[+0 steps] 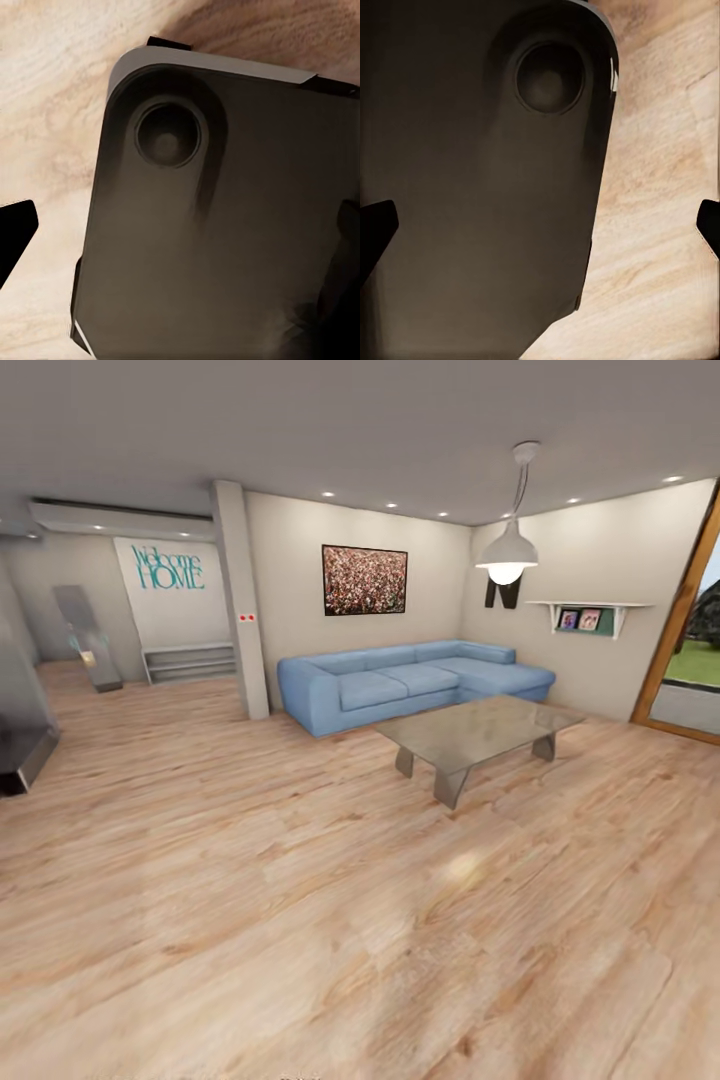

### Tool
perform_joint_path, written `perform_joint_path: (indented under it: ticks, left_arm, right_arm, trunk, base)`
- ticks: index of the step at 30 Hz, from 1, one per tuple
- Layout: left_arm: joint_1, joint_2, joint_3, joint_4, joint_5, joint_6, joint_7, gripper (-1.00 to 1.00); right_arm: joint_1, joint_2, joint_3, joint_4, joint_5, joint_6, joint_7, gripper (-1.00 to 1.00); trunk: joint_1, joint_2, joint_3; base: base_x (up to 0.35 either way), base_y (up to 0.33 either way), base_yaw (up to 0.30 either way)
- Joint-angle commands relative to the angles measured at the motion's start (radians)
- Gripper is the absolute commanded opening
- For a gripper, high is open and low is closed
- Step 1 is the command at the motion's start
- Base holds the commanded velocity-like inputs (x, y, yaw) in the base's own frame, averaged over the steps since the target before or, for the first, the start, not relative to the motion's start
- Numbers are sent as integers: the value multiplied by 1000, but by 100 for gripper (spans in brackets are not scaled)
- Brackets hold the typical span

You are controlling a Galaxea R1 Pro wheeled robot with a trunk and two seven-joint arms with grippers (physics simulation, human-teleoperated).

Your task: In the kitchen, take the popcorn bag from the countertop, put it into the microwave, and heat it until the popcorn is cooked so the cooked popcorn ends up inside the bag.

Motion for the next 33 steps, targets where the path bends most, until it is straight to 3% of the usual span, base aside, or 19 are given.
perform_joint_path:
  ticks: [1, 33]
  left_arm:
    - [0, 0, 1, 0, 6, -2, -1, 100]
    - [0, 0, 1, 0, 6, -2, -1, 100]
  right_arm:
    - [0, 0, 5, 0, 5, -3, -1, 100]
    - [0, 1, 5, 0, 5, -4, -1, 100]
  trunk:
    - [0, 0, -1]
    - [0, 0, -1]
  base:
    - [0, 0, 281]
    - [0, 0, 281]
